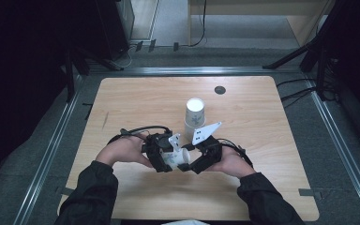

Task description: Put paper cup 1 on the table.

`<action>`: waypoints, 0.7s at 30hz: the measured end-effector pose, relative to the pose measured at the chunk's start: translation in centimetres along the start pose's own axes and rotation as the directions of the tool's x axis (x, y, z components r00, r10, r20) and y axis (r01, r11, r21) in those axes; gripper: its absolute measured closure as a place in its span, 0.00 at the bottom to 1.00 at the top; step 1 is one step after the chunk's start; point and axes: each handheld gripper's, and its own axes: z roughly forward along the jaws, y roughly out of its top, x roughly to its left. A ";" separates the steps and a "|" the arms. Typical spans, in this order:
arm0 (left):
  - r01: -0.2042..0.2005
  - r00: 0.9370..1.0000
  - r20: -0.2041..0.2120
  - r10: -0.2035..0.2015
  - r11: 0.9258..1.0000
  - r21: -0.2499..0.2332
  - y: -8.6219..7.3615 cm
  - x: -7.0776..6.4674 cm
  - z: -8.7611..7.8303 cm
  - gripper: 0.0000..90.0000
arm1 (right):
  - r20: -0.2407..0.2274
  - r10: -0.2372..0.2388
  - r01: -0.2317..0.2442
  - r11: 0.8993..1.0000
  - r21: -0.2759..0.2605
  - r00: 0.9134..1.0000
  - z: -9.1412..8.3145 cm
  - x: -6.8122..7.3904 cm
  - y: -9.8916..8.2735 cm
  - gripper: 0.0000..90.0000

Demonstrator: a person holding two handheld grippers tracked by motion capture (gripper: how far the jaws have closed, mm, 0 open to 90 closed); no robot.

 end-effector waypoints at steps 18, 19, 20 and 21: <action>0.020 0.999 0.027 -0.019 0.999 -0.044 0.2 0.0 -0.1 0.25 | 0.008 -0.039 0.039 0.999 0.011 0.999 0.1 0.3 0.4 0.38; 0.031 0.999 0.028 -0.030 0.998 -0.051 0.1 0.0 -0.1 0.19 | 0.012 -0.041 0.041 0.999 0.013 0.999 -0.1 0.3 0.4 0.38; 0.037 0.999 0.026 -0.036 0.998 -0.053 0.0 0.1 -0.1 0.17 | 0.015 -0.039 0.039 0.999 0.008 0.999 -0.2 0.3 0.4 0.38; 0.039 0.999 0.022 -0.038 0.998 -0.058 -0.1 0.1 -0.2 0.15 | 0.012 -0.035 0.035 0.999 0.002 0.999 -0.4 0.2 0.4 0.38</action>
